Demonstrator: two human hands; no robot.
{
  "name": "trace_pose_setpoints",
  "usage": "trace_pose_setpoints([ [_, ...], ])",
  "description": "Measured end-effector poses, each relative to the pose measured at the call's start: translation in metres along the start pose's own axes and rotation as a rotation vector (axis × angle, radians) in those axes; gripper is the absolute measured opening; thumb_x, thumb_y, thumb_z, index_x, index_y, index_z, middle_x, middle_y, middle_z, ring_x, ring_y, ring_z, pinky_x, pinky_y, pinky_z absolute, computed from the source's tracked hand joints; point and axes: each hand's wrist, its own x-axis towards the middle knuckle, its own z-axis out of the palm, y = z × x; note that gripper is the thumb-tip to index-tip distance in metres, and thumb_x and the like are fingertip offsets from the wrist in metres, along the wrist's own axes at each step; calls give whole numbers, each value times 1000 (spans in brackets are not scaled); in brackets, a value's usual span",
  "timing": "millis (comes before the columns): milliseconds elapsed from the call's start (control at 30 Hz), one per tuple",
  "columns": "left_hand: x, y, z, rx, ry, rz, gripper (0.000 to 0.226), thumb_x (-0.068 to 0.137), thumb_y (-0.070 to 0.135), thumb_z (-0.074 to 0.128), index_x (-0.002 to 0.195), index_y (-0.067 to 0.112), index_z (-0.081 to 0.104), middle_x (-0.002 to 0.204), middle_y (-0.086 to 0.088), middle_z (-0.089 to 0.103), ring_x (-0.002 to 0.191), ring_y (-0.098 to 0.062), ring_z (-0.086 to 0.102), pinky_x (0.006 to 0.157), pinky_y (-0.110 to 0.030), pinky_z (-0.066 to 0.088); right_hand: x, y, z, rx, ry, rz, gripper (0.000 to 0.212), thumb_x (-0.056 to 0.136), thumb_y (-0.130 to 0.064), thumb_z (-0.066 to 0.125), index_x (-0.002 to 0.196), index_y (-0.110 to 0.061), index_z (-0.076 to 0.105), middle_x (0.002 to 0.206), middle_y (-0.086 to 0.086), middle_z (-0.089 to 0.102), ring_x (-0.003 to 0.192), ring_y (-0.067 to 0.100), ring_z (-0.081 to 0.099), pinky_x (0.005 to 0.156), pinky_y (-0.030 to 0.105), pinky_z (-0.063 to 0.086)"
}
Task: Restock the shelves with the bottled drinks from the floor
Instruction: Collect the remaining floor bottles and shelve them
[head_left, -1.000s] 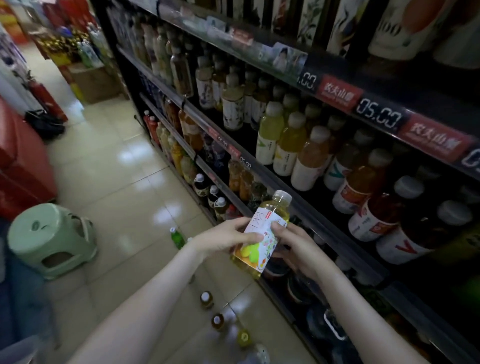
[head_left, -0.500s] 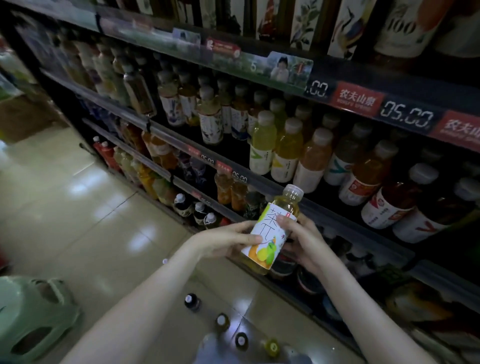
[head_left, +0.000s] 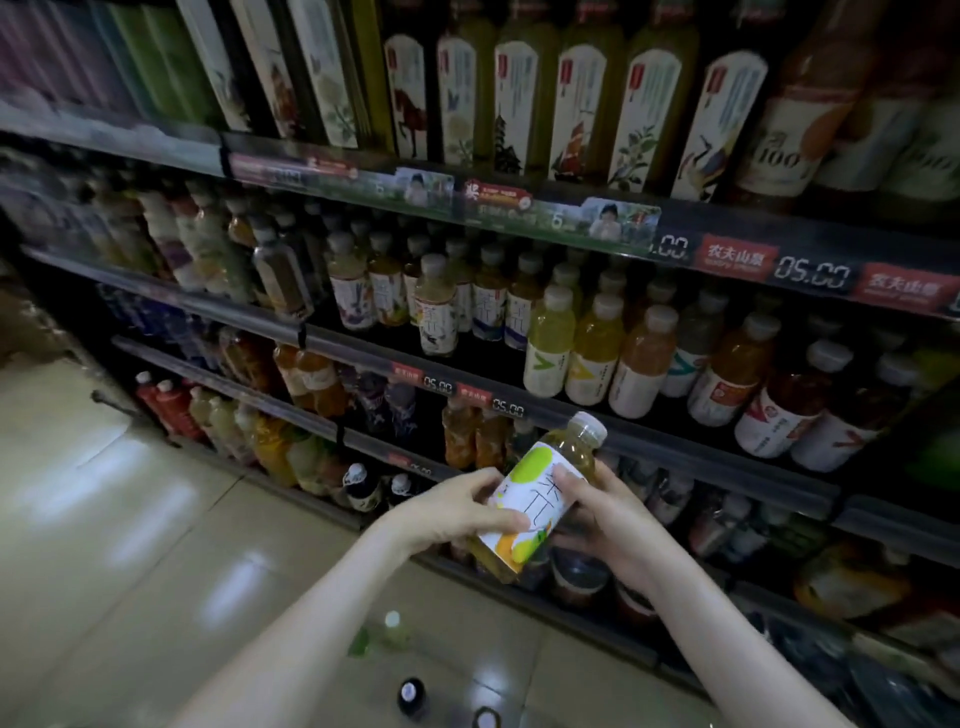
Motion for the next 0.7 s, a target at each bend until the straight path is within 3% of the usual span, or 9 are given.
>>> trace_pose_setpoints([
  [67,-13,6,1,121,86,21,42,64,45,82,96,29,60,80,19,63,73,4,58,66,-15,44,-8,-2,4,-69,37,-24,40,85,-36,68,120,-20,57,109,5,72,98,24,70,83,48,57],
  [200,-37,12,15,273,182,25,50,53,59,78,95,39,58,91,16,65,85,-5,62,79,-31,54,-23,0,16,-113,80,-40,41,80,-40,73,114,-23,59,106,4,73,96,25,70,80,53,57],
  [267,-47,10,24,310,214,44,55,52,61,76,99,39,57,99,14,63,91,-7,60,84,-36,53,-29,5,23,-85,129,-48,40,81,-34,74,114,-19,58,105,9,73,93,28,71,79,55,57],
  [400,-63,5,27,355,291,82,52,59,56,77,104,39,56,104,16,58,94,-3,56,85,-34,51,-40,7,32,-62,96,-74,34,85,-22,70,115,-11,58,102,14,72,89,30,72,66,46,59],
  [567,-74,5,15,318,303,130,53,59,55,79,106,42,58,104,20,61,95,-1,59,86,-35,52,-48,1,44,-96,89,-134,32,85,-21,70,115,-18,59,101,5,73,89,21,72,65,39,59],
  [700,-70,11,-3,314,277,167,58,62,54,80,114,41,57,107,22,60,97,0,58,83,-31,53,-40,-9,55,-101,122,-191,29,84,-22,71,112,-19,61,102,5,73,91,22,71,75,48,59],
])
